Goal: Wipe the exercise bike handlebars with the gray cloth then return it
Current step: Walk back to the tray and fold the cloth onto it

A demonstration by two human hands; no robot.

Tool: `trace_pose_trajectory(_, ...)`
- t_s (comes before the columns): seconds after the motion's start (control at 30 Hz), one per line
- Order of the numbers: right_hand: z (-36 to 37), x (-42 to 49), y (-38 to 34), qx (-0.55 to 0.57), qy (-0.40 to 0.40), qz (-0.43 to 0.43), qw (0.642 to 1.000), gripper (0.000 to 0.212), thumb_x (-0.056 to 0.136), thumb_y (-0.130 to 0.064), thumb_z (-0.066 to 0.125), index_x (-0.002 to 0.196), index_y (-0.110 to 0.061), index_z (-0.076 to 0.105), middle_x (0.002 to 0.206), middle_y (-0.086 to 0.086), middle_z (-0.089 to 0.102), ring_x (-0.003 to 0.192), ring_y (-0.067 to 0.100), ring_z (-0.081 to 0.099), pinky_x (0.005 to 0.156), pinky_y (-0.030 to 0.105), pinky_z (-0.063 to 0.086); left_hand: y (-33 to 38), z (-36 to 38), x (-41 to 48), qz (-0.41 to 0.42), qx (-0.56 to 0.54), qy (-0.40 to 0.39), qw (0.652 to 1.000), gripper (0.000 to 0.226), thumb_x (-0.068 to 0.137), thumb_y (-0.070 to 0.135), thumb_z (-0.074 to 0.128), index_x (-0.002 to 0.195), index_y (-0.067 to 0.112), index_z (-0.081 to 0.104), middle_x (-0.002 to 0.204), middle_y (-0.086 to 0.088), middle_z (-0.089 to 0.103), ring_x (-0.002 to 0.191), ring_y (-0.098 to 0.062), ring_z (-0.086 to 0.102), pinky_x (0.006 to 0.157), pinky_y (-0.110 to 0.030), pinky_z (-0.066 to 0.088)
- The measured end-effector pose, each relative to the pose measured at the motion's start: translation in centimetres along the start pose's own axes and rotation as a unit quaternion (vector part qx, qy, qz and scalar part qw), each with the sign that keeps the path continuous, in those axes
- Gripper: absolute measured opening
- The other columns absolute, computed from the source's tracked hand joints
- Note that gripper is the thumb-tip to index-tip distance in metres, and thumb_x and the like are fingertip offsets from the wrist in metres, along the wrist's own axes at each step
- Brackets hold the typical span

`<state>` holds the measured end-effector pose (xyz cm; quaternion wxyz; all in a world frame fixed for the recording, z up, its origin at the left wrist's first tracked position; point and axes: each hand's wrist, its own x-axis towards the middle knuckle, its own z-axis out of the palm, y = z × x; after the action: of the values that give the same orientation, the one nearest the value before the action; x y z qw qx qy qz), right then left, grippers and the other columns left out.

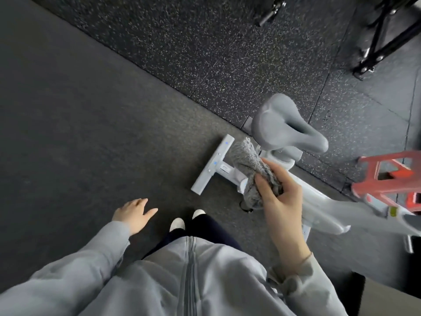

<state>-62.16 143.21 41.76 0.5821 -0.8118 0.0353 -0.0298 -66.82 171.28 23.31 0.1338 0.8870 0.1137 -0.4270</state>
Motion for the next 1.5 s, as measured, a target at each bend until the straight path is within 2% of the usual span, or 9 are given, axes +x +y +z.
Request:
trace_pose_trajectory(0.13,1.8,2.9,0.2,-0.002,-0.001,0.009,1.0,0.038,0.083,-0.009,0.059,0.099,-0.043,0.064,0.102,-0.006,0.068,0.098,0.007,0.062,0.09,0.024,0.047,-0.6,-1.5,1.7,0.012,0.015,0.027,0.999,0.062,0.094,0.054,0.029,0.144,0.018,0.029,0.152,-0.002,0.033,0.14,-0.02,0.03,0.111,-0.036,0.027)
trace_pose_trajectory(0.3,4.2,8.3,0.7,0.009,0.003,0.035,0.999,0.028,0.082,-0.012,0.058,0.101,-0.03,0.066,0.099,0.005,0.071,0.093,0.011,0.063,0.087,0.029,0.049,-0.7,-5.2,5.2,0.003,0.001,0.017,1.0,0.062,0.094,0.055,0.029,0.145,0.019,0.027,0.154,-0.001,0.03,0.141,-0.019,0.027,0.113,-0.037,0.025)
trace_pose_trajectory(0.47,6.3,16.8,0.1,0.011,0.024,0.033,0.999,0.033,0.081,-0.012,0.059,0.097,-0.039,0.065,0.096,-0.009,0.07,0.093,0.007,0.063,0.088,0.031,0.05,-0.2,-12.2,10.6,-0.006,-0.001,0.004,1.0,0.064,0.094,0.056,0.028,0.146,0.019,0.023,0.155,-0.001,0.026,0.142,-0.021,0.024,0.114,-0.04,0.026)
trace_pose_trajectory(0.63,7.3,24.8,-0.6,0.019,0.04,0.032,0.998,0.026,0.085,-0.005,0.06,0.106,-0.019,0.066,0.104,0.011,0.069,0.101,0.024,0.063,0.094,0.052,0.048,2.3,-20.1,15.9,0.005,0.01,0.012,1.0,0.063,0.094,0.055,0.028,0.146,0.02,0.023,0.156,0.0,0.023,0.143,-0.021,0.022,0.113,-0.039,0.025)
trace_pose_trajectory(0.73,8.2,28.3,-0.8,0.009,0.045,0.042,0.998,0.026,0.087,0.003,0.06,0.109,-0.01,0.066,0.106,0.016,0.068,0.103,0.031,0.062,0.093,0.057,0.047,3.9,-24.7,18.6,0.023,0.021,0.035,0.999,0.062,0.095,0.053,0.03,0.146,0.019,0.025,0.156,-0.001,0.024,0.142,-0.021,0.023,0.113,-0.039,0.024)
trace_pose_trajectory(0.87,9.9,32.6,-1.1,0.007,0.081,0.056,0.995,0.03,0.086,0.007,0.06,0.106,-0.014,0.065,0.105,0.014,0.068,0.1,0.024,0.062,0.094,0.052,0.047,5.3,-30.3,22.8,0.048,0.032,0.046,0.997,0.061,0.094,0.053,0.031,0.146,0.02,0.026,0.156,0.0,0.024,0.142,-0.021,0.022,0.112,-0.04,0.024)
trace_pose_trajectory(1.03,12.8,38.2,-1.0,-0.023,0.123,0.063,0.99,0.028,0.084,0.007,0.061,0.109,-0.006,0.065,0.108,0.017,0.067,0.104,0.031,0.061,0.095,0.049,0.047,5.9,-37.5,29.8,0.092,0.074,0.059,0.991,0.06,0.094,0.053,0.034,0.144,0.02,0.028,0.155,-0.001,0.027,0.141,-0.021,0.025,0.112,-0.039,0.026)
trace_pose_trajectory(1.27,16.1,44.0,-2.7,-0.068,0.224,0.053,0.971,0.036,0.083,0.009,0.063,0.11,-0.014,0.063,0.11,0.009,0.065,0.108,0.023,0.06,0.096,0.025,0.044,9.2,-47.6,37.7,0.165,0.17,0.031,0.971,0.061,0.094,0.054,0.031,0.145,0.02,0.027,0.154,0.0,0.027,0.141,-0.021,0.025,0.112,-0.041,0.026)
trace_pose_trajectory(1.5,13.8,47.1,-2.0,-0.097,0.319,0.077,0.939,0.035,0.082,0.01,0.062,0.11,-0.012,0.065,0.108,-0.001,0.064,0.108,0.025,0.058,0.097,0.029,0.044,17.7,-51.7,41.9,0.248,0.265,0.003,0.932,0.062,0.094,0.055,0.03,0.145,0.021,0.026,0.154,0.0,0.028,0.141,-0.021,0.025,0.113,-0.042,0.025)
